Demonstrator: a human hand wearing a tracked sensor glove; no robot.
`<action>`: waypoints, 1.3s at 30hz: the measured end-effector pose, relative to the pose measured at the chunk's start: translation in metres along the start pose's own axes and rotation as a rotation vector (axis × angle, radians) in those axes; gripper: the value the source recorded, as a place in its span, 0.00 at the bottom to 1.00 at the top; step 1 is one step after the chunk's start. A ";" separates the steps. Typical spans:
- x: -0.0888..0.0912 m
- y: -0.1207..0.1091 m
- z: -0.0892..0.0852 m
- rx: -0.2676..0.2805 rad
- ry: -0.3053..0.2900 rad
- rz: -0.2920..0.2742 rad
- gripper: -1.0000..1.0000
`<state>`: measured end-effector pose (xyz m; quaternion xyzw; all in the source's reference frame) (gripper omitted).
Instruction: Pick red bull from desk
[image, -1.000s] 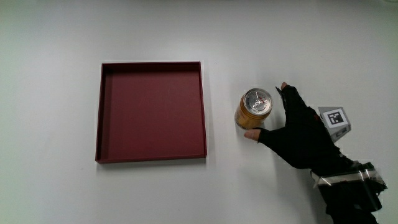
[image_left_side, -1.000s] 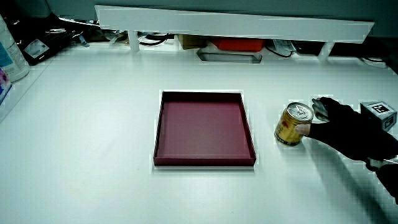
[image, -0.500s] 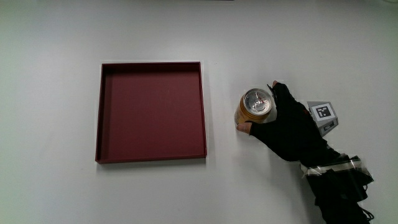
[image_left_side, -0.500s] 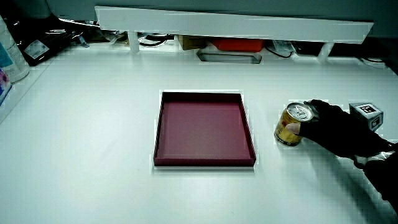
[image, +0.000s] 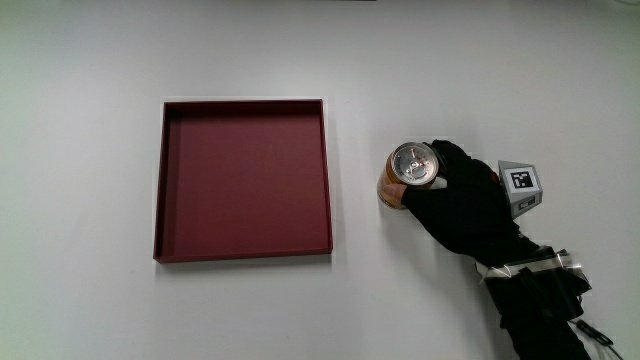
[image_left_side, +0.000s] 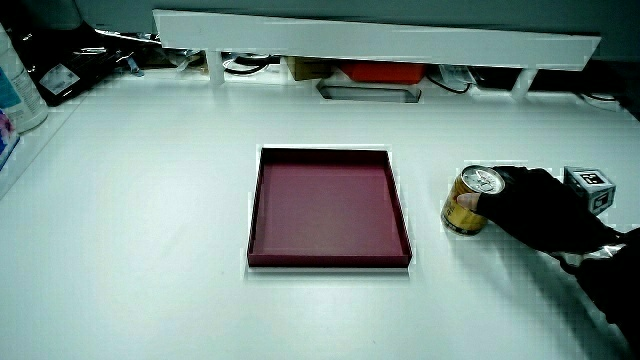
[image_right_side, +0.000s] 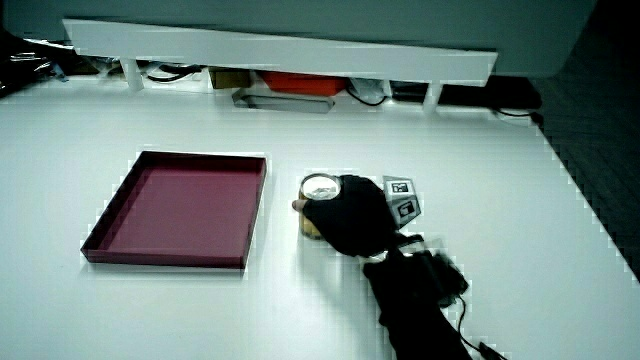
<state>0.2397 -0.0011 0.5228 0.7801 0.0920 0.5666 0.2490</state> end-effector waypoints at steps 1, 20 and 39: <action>-0.001 -0.001 0.000 0.009 -0.001 0.002 0.85; -0.020 -0.004 -0.002 0.027 -0.017 0.102 1.00; -0.109 -0.004 -0.050 -0.106 -0.013 0.238 1.00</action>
